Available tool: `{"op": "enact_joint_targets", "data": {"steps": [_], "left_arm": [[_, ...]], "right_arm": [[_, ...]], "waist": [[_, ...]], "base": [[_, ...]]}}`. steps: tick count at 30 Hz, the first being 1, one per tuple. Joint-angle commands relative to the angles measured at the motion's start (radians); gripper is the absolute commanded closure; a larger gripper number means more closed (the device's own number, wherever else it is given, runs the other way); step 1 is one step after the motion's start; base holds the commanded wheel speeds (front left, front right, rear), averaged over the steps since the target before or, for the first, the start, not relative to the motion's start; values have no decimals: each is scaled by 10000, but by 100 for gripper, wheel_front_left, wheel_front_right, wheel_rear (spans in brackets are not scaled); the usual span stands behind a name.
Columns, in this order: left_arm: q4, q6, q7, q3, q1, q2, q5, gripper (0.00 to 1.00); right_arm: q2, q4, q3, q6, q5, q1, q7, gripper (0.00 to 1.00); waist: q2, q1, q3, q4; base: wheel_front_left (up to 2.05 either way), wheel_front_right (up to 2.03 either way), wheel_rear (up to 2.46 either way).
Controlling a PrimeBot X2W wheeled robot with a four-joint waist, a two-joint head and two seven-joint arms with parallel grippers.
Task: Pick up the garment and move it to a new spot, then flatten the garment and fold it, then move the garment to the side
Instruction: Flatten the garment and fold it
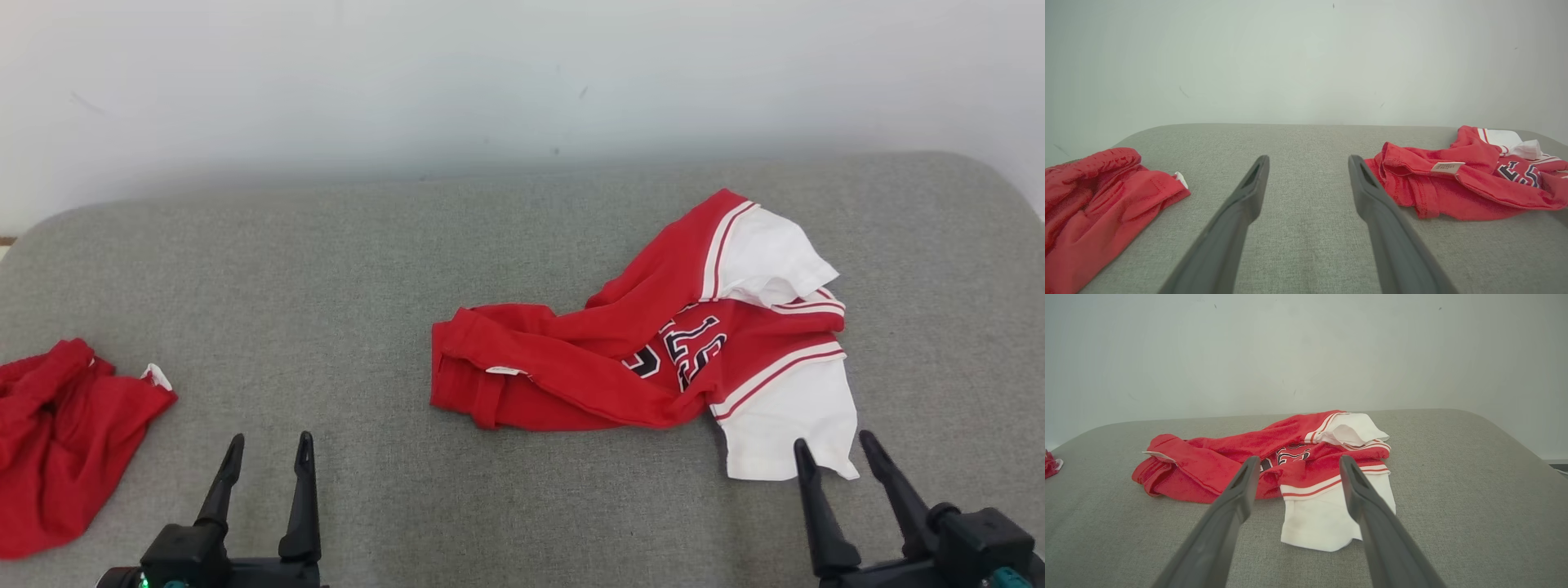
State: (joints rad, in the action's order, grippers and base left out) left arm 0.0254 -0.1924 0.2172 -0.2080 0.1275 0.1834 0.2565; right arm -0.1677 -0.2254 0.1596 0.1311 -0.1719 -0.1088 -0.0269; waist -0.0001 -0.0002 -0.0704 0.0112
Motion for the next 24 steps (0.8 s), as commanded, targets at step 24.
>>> {"op": "enact_joint_targets", "data": {"steps": [24], "left_arm": [[-185,-189,-454,-157,-43,175,85,0]], "right_arm": [[198,-743,141,-6,-32,-477,403,0]], "waist": [[1,2,163,-106]], "base": [[0,0,0]]}}
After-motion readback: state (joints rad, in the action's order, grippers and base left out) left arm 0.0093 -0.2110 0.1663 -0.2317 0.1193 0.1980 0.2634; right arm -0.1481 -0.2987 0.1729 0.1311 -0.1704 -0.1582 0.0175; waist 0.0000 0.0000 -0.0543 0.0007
